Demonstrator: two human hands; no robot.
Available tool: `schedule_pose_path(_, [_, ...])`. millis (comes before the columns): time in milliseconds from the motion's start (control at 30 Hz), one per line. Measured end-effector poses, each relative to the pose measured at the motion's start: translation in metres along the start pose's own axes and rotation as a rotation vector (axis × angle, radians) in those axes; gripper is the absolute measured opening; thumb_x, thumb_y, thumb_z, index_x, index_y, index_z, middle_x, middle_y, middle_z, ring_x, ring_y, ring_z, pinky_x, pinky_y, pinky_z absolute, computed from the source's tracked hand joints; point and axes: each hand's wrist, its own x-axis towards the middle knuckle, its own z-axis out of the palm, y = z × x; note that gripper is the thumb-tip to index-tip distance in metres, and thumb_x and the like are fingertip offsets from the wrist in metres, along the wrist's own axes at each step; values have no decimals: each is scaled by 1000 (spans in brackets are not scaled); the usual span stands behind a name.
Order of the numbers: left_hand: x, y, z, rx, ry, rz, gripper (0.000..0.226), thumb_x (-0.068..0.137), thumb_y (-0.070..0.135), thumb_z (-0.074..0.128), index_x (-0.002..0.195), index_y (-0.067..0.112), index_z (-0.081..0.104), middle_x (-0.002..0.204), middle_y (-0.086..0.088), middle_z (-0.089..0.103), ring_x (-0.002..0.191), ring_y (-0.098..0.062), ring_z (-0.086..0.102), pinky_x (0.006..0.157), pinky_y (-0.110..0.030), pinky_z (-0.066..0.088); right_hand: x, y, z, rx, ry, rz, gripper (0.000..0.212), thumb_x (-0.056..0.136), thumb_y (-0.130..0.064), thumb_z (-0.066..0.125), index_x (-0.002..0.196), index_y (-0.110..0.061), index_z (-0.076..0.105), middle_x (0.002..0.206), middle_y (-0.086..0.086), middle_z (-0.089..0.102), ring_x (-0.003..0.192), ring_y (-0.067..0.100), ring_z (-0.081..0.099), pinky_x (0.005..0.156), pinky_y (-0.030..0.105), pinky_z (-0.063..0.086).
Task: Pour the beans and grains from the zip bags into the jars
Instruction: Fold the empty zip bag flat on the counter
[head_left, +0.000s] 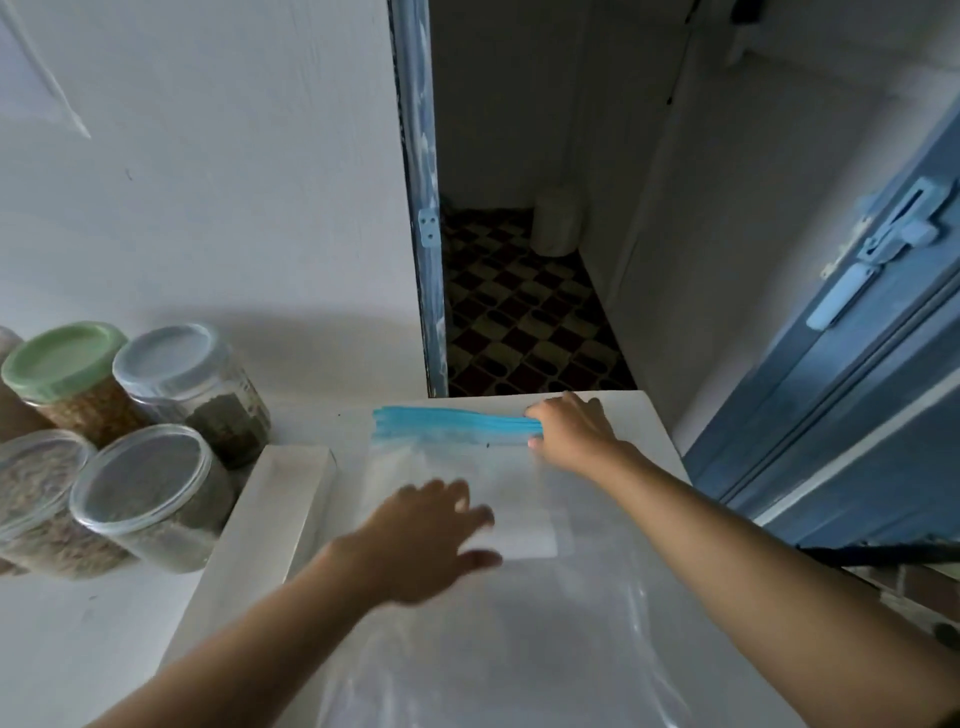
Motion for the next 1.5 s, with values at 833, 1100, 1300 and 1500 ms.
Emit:
schedule_pose_path(833, [-61,31,83,-284,530,-156,79,93,82,23,130,28,66,145,4,57,131,-17,55,116,-36,41,-196,-26,87,45,-8,-308,84,91,-82,22,162,-40,4,171,-2,-11,154,14,-22,121,53,-18])
schedule_pose_path(1100, [-89,53,129,17,201,-160,89,98,78,22,160,15,29,166,-5,27,153,-29,20,117,-46,14,-199,-14,83,216,86,-348,95,86,-87,22,163,-31,14,172,-5,3,155,4,-13,125,48,-10])
schedule_pose_path(1300, [-91,55,138,-29,337,-132,92,94,84,14,162,26,-7,167,7,-17,155,-18,-19,123,-46,-10,-208,-9,90,143,269,-552,66,95,-73,46,144,-30,55,156,6,45,148,21,32,121,56,23])
schedule_pose_path(1500, [-95,48,138,-226,485,-44,77,90,85,37,151,40,38,166,8,25,157,-14,10,126,-45,-2,-221,-5,80,207,372,-863,31,105,-46,55,106,-19,71,102,2,57,95,20,53,85,36,48])
